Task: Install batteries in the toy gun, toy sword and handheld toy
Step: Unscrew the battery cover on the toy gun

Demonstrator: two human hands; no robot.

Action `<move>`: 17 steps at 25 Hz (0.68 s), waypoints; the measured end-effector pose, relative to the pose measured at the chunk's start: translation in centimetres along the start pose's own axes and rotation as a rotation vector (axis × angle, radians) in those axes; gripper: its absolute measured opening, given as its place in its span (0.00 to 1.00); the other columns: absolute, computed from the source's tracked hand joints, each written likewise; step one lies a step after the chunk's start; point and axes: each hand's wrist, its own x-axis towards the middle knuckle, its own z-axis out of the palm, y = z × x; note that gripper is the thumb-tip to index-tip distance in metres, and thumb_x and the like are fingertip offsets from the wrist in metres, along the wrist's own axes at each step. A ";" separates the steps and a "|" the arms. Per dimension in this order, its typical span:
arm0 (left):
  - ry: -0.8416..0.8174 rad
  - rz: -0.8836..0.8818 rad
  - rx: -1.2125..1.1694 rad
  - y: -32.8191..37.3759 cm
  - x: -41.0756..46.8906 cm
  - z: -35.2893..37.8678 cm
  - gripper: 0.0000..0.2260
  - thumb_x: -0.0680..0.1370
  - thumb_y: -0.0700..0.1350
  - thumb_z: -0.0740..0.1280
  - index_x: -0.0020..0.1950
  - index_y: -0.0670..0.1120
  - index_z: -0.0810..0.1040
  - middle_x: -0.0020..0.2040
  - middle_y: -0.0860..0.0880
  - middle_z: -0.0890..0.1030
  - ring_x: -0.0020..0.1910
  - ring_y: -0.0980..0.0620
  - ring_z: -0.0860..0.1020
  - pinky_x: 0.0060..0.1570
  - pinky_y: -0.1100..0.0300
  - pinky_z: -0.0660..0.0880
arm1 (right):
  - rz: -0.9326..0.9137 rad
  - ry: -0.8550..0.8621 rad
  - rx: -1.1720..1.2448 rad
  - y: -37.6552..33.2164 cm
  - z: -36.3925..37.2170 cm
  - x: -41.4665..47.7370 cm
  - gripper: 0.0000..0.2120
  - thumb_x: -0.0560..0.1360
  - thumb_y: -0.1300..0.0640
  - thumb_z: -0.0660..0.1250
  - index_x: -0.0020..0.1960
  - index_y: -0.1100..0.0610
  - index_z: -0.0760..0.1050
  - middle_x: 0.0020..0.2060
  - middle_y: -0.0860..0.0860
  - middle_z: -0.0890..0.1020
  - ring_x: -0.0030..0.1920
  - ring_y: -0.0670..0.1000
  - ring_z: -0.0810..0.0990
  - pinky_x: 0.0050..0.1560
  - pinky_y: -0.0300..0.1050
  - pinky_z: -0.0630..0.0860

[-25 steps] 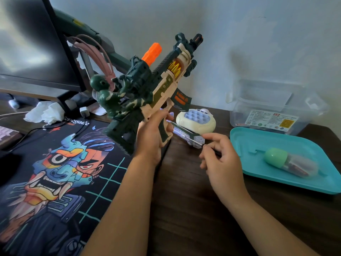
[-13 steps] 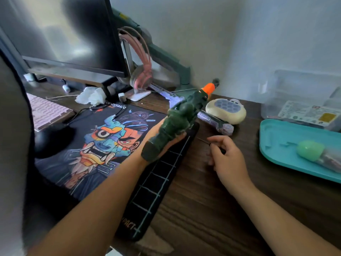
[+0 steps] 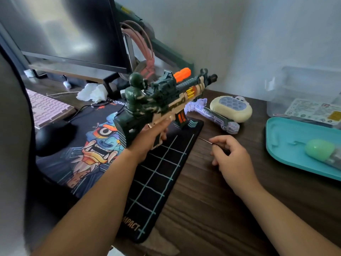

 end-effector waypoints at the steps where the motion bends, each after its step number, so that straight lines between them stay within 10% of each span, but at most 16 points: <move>1: -0.005 0.003 -0.062 -0.1 -0.1 0.1 0.11 0.76 0.55 0.68 0.39 0.49 0.79 0.30 0.51 0.75 0.29 0.55 0.72 0.33 0.63 0.67 | -0.015 -0.001 0.000 -0.1 0.0 -0.1 0.08 0.76 0.64 0.64 0.48 0.52 0.78 0.34 0.45 0.79 0.28 0.38 0.75 0.31 0.27 0.68; 9: -0.106 -0.108 -0.653 1.7 -0.6 4.1 0.07 0.80 0.50 0.63 0.51 0.48 0.77 0.34 0.50 0.76 0.28 0.55 0.73 0.37 0.61 0.68 | -0.359 0.038 0.059 -1.5 0.2 -2.5 0.07 0.78 0.54 0.63 0.53 0.52 0.77 0.41 0.47 0.82 0.41 0.45 0.82 0.41 0.33 0.77; 17: 0.000 -0.010 -0.503 1.0 -0.3 3.9 0.07 0.77 0.50 0.68 0.41 0.51 0.83 0.34 0.51 0.76 0.29 0.55 0.72 0.34 0.61 0.68 | -0.364 0.015 0.064 -0.5 0.5 -2.0 0.06 0.79 0.53 0.63 0.50 0.55 0.76 0.37 0.48 0.81 0.40 0.46 0.82 0.39 0.33 0.76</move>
